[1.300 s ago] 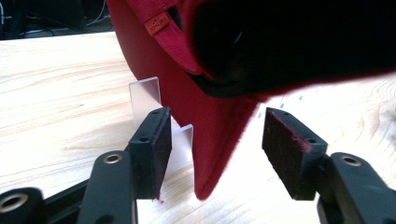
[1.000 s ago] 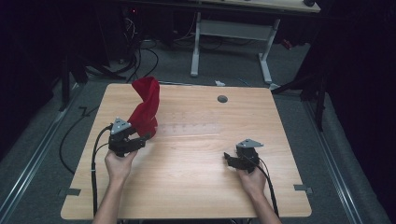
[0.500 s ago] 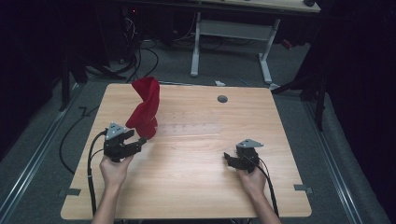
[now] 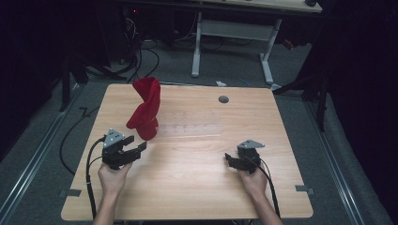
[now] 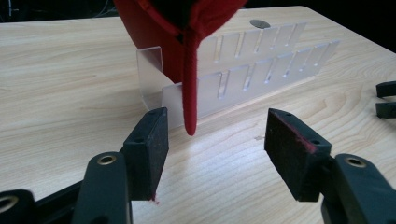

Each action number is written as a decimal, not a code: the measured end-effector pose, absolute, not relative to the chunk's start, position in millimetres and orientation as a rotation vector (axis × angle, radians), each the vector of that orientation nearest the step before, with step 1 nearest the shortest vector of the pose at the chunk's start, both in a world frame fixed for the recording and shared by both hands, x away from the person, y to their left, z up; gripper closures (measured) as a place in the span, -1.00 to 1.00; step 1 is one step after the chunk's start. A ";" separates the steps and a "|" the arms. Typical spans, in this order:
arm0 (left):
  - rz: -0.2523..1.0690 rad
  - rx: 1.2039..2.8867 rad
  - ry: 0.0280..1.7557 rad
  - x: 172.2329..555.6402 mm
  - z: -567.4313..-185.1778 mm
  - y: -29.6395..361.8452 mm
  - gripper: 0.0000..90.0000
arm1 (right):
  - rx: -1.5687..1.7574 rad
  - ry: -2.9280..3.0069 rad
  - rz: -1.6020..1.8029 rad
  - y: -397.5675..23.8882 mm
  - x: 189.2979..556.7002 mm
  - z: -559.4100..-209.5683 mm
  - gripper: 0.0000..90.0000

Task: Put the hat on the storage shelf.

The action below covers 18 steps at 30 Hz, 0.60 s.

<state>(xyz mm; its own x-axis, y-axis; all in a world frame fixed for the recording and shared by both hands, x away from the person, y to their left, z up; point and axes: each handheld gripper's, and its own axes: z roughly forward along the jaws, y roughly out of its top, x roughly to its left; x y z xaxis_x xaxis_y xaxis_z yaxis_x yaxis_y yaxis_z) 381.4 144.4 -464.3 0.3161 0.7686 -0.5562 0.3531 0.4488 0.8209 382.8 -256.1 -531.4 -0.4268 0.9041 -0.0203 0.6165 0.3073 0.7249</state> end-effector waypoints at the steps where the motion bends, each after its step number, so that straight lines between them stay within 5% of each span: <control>1: 0.368 1.142 1.281 380.1 -464.3 144.0 -0.11 | 1.352 2.154 0.908 -256.0 382.7 -531.3 -0.19; 18: 0.318 1.187 1.257 364.5 -475.1 127.1 -0.08 | 1.348 2.155 0.909 -255.8 382.1 -531.4 -0.19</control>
